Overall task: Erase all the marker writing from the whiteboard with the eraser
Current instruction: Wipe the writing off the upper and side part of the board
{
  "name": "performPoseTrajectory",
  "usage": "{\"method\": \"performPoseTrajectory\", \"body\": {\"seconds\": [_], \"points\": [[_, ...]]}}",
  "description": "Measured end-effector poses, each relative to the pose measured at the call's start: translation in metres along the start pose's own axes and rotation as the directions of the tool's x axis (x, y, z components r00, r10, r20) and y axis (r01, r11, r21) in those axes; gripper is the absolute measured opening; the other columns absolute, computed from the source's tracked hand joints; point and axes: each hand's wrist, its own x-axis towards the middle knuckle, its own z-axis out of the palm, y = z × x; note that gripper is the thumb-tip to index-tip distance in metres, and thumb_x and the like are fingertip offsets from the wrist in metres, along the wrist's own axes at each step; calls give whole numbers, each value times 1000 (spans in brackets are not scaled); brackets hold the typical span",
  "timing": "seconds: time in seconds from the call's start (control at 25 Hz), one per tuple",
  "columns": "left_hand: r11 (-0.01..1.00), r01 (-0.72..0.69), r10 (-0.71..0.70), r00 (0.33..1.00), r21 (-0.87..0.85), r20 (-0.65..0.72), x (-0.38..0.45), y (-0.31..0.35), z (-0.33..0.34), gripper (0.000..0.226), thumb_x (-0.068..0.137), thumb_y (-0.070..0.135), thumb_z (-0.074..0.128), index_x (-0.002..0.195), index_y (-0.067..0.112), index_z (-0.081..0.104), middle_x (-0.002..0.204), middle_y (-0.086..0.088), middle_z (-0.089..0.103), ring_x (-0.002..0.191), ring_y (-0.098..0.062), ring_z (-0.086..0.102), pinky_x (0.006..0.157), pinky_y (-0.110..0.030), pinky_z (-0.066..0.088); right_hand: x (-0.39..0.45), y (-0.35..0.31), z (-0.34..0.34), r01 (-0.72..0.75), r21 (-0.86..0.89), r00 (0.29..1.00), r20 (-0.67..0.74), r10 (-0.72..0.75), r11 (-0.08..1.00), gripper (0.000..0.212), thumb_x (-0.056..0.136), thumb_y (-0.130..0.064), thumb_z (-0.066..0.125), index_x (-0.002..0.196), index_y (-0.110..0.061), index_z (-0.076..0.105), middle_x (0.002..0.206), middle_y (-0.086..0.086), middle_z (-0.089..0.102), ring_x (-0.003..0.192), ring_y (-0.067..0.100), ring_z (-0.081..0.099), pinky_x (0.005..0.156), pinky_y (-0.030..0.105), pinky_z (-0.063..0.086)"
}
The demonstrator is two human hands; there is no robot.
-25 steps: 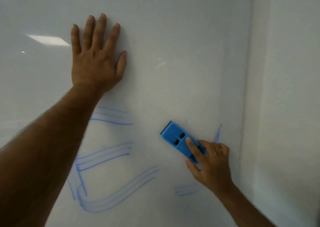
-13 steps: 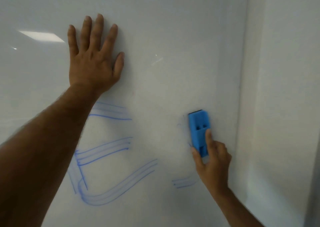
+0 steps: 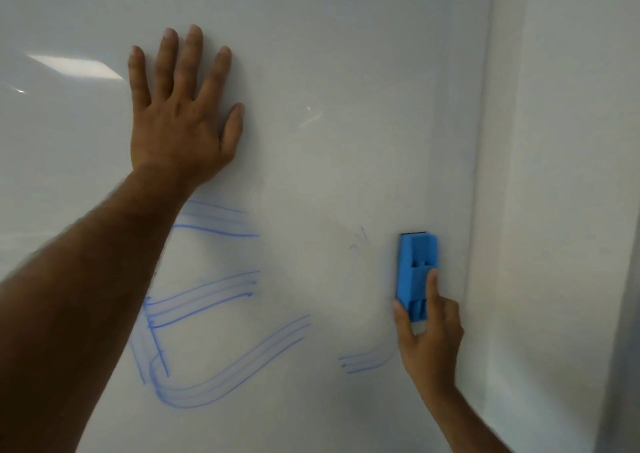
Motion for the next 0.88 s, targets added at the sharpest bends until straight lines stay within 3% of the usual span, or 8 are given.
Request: {"method": "performPoseTrajectory", "body": {"seconds": [0.12,0.2,0.32,0.44,0.56,0.68,0.8,0.88], "points": [[1000,-7,7,1000,2,-22,-1,0,1,62,106,50,30,161,22,22,168,-15,15,155,-37,10,123,-61,4,-13,3,-1,397,-124,911,175,-373,910,70,91,-49,60,153,-27,36,98,10,61,83,30,59,75,44,46],[1000,-10,10,1000,1,-22,-1,-1,1,62,106,50,31,161,21,22,168,-15,15,155,-37,10,124,-61,4,-2,15,-4,476,-169,872,216,-439,863,67,93,-50,58,153,-30,35,99,9,63,82,31,61,76,45,45],[1000,-11,11,1000,-5,-21,-1,-2,1,62,106,49,32,160,21,22,168,-15,16,155,-37,10,123,-61,4,19,23,-5,198,-161,979,76,-188,967,70,91,-51,58,153,-26,38,98,11,59,82,32,59,70,47,51],[1000,-10,10,999,0,-31,-2,0,1,62,106,49,32,160,21,23,167,-15,16,155,-37,11,123,-62,5,43,17,-8,-149,-12,987,-60,148,989,77,88,-59,56,156,-48,23,97,13,54,80,34,60,70,52,57],[1000,-6,6,999,1,-38,-3,-1,1,62,106,49,31,160,21,24,167,-15,17,155,-36,11,123,-62,6,58,-9,-3,-187,77,979,-67,192,979,78,87,-59,57,155,-54,20,95,8,49,78,33,60,72,53,57],[1000,-11,12,999,9,-43,-3,-1,2,62,106,50,30,160,21,24,167,-14,17,155,-36,12,123,-62,6,51,-45,11,137,3,990,-30,-137,991,71,90,-49,62,152,-24,39,89,11,52,74,31,57,68,45,52],[1000,-21,21,998,9,-57,-3,-2,2,62,106,50,31,160,20,26,167,-15,20,154,-37,15,123,-61,8,30,-58,19,484,-84,873,110,-475,871,70,92,-47,62,153,-26,37,94,9,58,80,29,57,76,44,44],[1000,-26,27,997,15,-74,-3,-3,3,61,105,50,32,159,20,29,166,-15,23,153,-37,18,123,-61,10,37,-54,18,595,-121,802,159,-576,795,72,93,-48,62,156,-30,32,95,8,60,80,30,59,79,46,43]]}}
